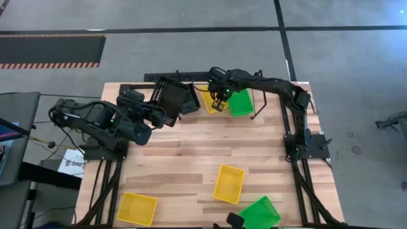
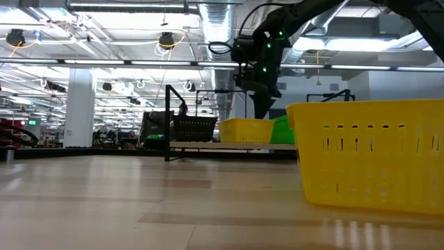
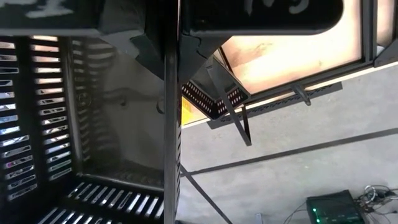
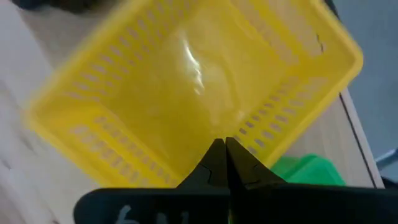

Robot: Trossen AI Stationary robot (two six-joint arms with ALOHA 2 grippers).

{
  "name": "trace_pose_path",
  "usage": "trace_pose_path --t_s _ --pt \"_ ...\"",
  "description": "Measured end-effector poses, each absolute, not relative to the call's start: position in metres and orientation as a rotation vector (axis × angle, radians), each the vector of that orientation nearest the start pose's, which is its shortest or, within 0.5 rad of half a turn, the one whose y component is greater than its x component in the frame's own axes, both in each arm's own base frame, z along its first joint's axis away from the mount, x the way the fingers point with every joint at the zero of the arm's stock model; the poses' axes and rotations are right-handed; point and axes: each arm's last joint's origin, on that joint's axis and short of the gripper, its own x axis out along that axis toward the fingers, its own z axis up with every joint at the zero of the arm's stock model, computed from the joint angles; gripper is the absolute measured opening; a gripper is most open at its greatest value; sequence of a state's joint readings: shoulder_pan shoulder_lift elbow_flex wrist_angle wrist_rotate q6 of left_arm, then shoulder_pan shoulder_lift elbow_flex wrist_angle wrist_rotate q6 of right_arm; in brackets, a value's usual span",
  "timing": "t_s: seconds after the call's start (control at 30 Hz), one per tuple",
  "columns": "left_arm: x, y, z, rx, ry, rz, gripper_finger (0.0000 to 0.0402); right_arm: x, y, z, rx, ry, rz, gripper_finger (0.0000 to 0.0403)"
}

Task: Stack baskets on shelf by color
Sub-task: Stack the black bin on top of the black bin on the shelf

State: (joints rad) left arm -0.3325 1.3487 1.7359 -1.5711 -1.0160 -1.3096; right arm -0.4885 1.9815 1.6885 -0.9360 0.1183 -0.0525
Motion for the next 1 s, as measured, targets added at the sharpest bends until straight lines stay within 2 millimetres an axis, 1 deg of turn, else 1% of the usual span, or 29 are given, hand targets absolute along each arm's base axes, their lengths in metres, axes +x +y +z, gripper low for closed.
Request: trace_pose_path --t_s 0.07,0.2,0.3,0.33,0.4,0.6,0.77,0.83,0.9,0.97,1.0 --pt "0.195 -0.041 0.432 -0.423 0.374 1.03 0.0 0.366 -0.192 0.251 0.17 1.202 -0.489 0.0" --pt "0.195 -0.041 0.432 -0.421 0.376 1.03 0.0 0.379 -0.185 0.279 0.129 1.097 -0.476 0.0" --pt "0.195 -0.041 0.432 -0.42 0.376 1.029 0.0 0.39 -0.181 0.302 0.114 0.972 -0.429 0.0" --pt "0.195 -0.041 0.432 -0.42 0.376 1.029 0.0 0.392 -0.18 0.308 0.116 0.939 -0.407 0.0" --pt "0.195 -0.041 0.432 -0.42 0.377 1.029 0.0 0.396 -0.179 0.313 0.127 0.892 -0.369 0.0" --pt "0.195 -0.041 0.432 -0.42 0.377 1.029 0.0 0.398 -0.178 0.312 0.157 0.872 -0.33 0.0" --pt "0.195 -0.041 0.432 -0.42 0.376 1.029 0.0 0.402 -0.172 0.31 0.189 0.864 -0.262 0.0" --pt "0.195 -0.041 0.432 -0.42 0.376 1.03 0.0 0.411 -0.168 0.302 0.181 0.865 -0.248 0.0" --pt "0.195 -0.041 0.432 -0.421 0.377 1.029 0.0 0.414 -0.165 0.291 0.187 0.914 -0.228 0.0" --pt "0.195 -0.041 0.432 -0.426 0.384 1.025 0.0 0.427 -0.16 0.281 0.182 0.889 -0.195 0.0" --pt "0.195 -0.041 0.432 -0.427 0.386 1.024 0.0 0.427 -0.16 0.277 0.193 0.904 -0.183 0.0"
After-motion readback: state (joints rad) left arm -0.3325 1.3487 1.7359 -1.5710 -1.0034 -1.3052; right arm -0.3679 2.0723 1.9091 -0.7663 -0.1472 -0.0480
